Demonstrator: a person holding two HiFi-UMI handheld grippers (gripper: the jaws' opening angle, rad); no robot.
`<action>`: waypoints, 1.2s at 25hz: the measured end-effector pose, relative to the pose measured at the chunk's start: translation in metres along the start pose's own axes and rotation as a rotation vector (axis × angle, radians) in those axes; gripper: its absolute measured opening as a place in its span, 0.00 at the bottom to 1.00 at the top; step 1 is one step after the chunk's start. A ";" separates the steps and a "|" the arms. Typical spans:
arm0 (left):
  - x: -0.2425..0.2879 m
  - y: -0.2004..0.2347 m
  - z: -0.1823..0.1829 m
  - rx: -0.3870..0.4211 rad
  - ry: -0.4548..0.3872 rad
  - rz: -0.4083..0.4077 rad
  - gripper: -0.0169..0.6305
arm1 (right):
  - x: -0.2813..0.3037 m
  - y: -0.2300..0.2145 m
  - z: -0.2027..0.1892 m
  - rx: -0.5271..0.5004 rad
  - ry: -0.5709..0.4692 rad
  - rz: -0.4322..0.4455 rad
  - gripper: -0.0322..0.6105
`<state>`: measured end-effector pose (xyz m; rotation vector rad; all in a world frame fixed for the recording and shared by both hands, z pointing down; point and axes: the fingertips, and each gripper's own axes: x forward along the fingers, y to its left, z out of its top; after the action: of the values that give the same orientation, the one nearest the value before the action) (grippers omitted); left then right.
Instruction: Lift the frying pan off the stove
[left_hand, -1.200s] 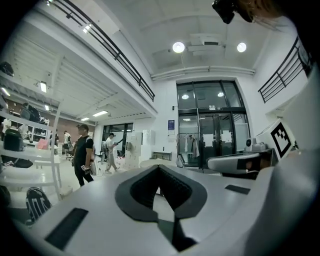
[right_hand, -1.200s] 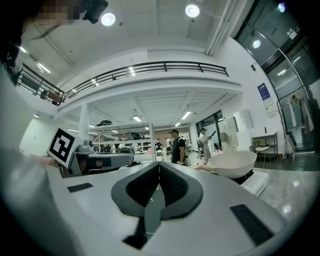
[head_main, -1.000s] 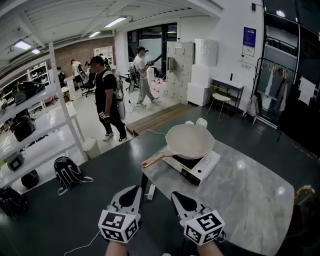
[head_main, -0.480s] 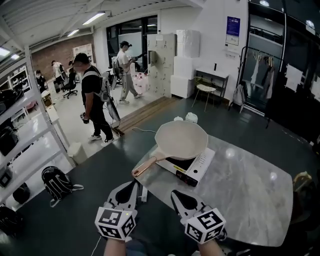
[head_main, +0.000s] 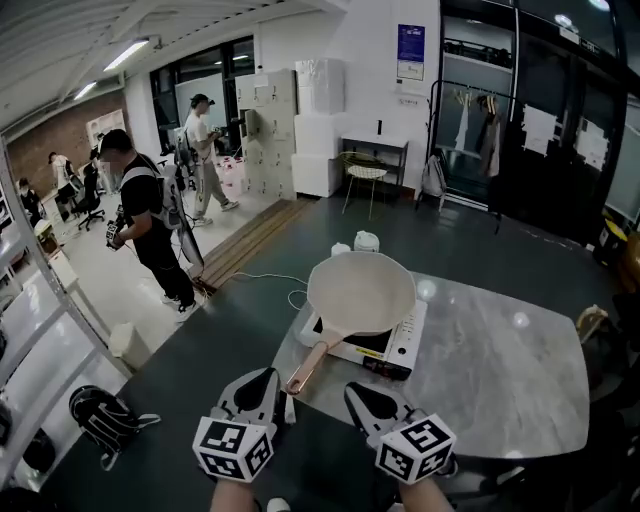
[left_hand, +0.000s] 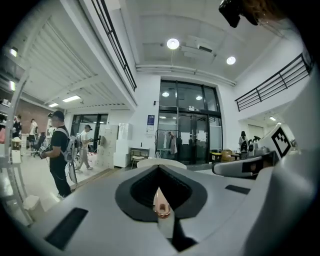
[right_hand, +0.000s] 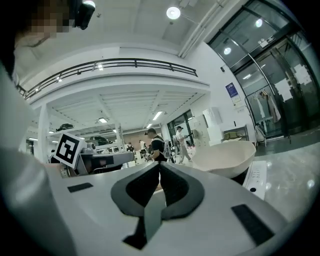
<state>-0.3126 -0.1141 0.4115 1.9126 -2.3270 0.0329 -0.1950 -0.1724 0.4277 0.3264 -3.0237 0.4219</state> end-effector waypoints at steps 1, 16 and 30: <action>0.002 0.009 -0.001 0.003 0.003 -0.016 0.04 | 0.008 0.004 -0.002 0.015 -0.007 -0.005 0.09; 0.030 0.073 -0.016 -0.055 0.092 -0.191 0.04 | 0.062 0.022 -0.028 0.121 0.019 -0.174 0.41; 0.086 0.074 -0.030 -0.171 0.181 -0.251 0.04 | 0.099 -0.008 -0.052 0.306 0.147 -0.123 0.48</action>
<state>-0.3986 -0.1800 0.4561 2.0072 -1.8983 -0.0162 -0.2876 -0.1850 0.4894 0.4740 -2.7750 0.8585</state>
